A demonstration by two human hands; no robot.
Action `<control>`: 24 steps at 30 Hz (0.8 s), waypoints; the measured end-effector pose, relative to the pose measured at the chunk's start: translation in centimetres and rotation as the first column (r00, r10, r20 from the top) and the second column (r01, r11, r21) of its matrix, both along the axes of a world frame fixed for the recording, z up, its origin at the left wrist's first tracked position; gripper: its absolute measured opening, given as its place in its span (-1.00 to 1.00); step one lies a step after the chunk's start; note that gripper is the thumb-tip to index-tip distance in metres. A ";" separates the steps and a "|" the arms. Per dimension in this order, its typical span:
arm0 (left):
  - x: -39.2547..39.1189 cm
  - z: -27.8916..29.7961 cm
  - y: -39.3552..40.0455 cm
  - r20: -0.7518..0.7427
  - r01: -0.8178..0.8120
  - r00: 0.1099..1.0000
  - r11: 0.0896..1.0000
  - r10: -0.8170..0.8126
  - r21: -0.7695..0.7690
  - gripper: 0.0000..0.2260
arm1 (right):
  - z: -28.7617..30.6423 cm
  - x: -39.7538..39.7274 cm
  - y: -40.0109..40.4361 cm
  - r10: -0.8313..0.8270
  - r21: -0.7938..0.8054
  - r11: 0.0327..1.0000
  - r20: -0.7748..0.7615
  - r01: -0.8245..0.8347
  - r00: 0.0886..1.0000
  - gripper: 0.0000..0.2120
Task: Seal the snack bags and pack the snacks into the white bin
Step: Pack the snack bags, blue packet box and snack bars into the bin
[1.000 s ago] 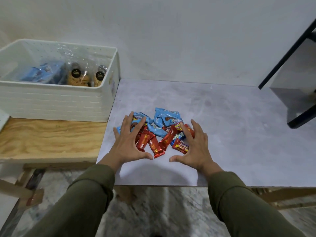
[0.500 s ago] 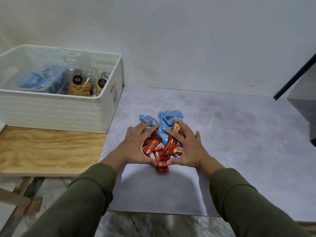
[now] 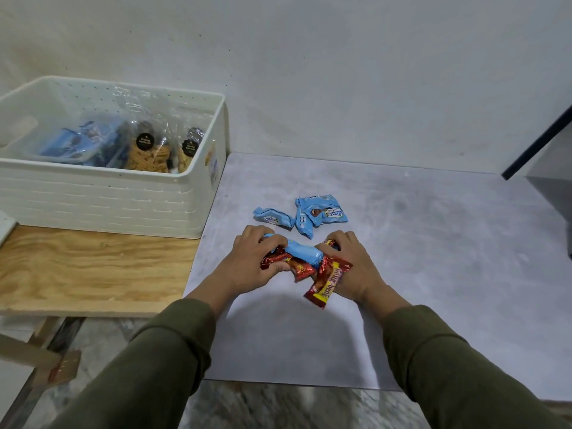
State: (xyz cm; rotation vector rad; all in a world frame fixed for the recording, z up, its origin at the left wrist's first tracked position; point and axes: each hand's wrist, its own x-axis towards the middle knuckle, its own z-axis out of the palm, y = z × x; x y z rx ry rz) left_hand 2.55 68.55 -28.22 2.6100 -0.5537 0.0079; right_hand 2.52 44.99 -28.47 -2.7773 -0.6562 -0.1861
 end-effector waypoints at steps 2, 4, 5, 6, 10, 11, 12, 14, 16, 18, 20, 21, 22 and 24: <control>-0.1 0.0 -0.1 0.030 -0.016 0.999 1.000 0.016 -0.025 -0.50 | 0.0 -0.1 -0.1 -0.018 0.012 1.000 0.017 0.018 1.000 -0.59; -0.1 0.3 -0.4 0.067 -0.039 0.997 0.997 0.044 -0.062 -0.58 | 0.5 -0.3 0.1 -0.070 0.075 0.995 0.010 0.069 0.998 -0.66; -0.2 0.6 -0.6 0.066 -0.060 0.996 0.994 0.065 -0.086 -0.62 | 0.9 -0.3 0.3 -0.107 0.117 0.987 -0.010 0.108 0.994 -0.69; -0.2 0.9 -0.7 0.051 -0.082 0.995 0.990 0.088 -0.112 -0.64 | 1.3 -0.4 0.4 -0.144 0.150 0.977 -0.040 0.149 0.989 -0.72; -0.2 2.5 -1.0 0.019 -0.134 0.990 0.974 0.140 -0.180 -0.64 | 3.0 -0.5 0.3 -0.241 0.169 0.951 -0.111 0.257 0.964 -0.71; -0.1 3.0 -1.0 0.022 -0.138 0.989 0.973 0.144 -0.187 -0.65 | 3.5 -0.5 0.2 -0.249 0.169 0.949 -0.113 0.266 0.962 -0.69; 0.0 3.5 -1.0 0.024 -0.142 0.988 0.970 0.149 -0.197 -0.65 | 4.0 -0.4 0.0 -0.249 0.169 0.949 -0.116 0.267 0.961 -0.67; 0.2 4.8 -0.9 0.028 -0.146 0.987 0.966 0.155 -0.214 -0.65 | 5.3 -0.1 0.0 -0.233 0.163 0.954 -0.117 0.251 0.965 -0.63; 0.2 6.7 -0.9 0.033 -0.144 0.987 0.961 0.156 -0.235 -0.66 | 7.0 0.1 0.3 -0.215 0.169 0.958 -0.100 0.229 0.972 -0.62; 0.2 9.1 -0.8 0.037 -0.151 0.986 0.957 0.165 -0.248 -0.66 | 9.3 0.2 1.1 -0.201 0.165 0.963 -0.086 0.212 0.976 -0.61; 0.3 11.8 -0.3 0.056 -0.162 0.982 0.953 0.182 -0.257 -0.66 | 12.0 0.5 2.1 -0.182 0.157 0.969 -0.074 0.191 0.981 -0.63; 0.4 13.2 0.1 0.067 -0.169 0.979 0.951 0.193 -0.258 -0.66 | 13.4 0.7 2.7 -0.170 0.160 0.971 -0.064 0.178 0.983 -0.64; 0.5 14.6 0.5 0.079 -0.176 0.976 0.949 0.203 -0.262 -0.66 | 14.7 0.8 3.3 -0.158 0.166 0.972 -0.055 0.165 0.986 -0.65; 0.5 17.3 1.7 0.106 -0.184 0.970 0.945 0.219 -0.270 -0.66 | 17.4 1.2 4.8 -0.134 0.184 0.973 -0.030 0.137 0.991 -0.66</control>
